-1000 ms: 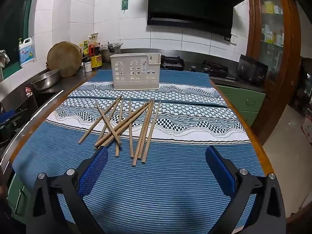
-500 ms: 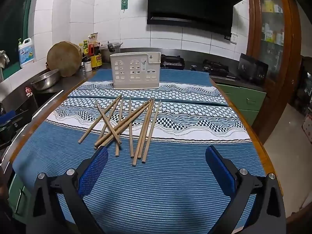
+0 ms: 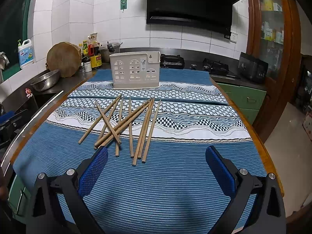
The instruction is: Organize utensils
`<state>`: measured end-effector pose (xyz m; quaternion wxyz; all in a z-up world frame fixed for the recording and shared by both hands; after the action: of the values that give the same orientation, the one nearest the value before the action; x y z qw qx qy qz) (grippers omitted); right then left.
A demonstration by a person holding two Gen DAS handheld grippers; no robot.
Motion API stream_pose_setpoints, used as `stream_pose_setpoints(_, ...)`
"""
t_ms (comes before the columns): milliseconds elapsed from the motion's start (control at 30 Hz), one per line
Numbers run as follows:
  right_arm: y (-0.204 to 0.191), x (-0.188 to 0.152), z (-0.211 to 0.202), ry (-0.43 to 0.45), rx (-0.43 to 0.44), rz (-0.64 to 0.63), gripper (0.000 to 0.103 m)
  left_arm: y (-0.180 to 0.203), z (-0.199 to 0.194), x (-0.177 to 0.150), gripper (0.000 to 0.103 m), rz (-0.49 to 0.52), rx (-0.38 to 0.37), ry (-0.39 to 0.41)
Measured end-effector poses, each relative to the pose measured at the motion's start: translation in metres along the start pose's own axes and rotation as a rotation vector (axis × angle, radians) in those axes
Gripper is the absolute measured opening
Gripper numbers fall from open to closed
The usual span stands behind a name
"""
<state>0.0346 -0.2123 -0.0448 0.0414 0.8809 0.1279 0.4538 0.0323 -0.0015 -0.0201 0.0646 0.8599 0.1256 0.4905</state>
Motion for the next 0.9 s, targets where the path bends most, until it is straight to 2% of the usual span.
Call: stream_pose_setpoints(900, -0.0064, 0.003, 0.0003, 0.014, 0.019, -0.024, 0.097, -0.0004, -0.0001, 0.0039, 0.098, -0.005, 0.006, 0.0)
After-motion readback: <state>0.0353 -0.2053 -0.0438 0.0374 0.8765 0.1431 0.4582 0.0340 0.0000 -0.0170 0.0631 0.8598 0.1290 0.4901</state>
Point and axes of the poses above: each gripper's, at about its wrist camera, not at the fingertips, and z roughly the way its jaws point, y to its right, x to its top, the point moved 4 cm from there along z, roughly the way its jaws point, and after that the axes turned 12 degrees about -z, right-handed, at the moved point
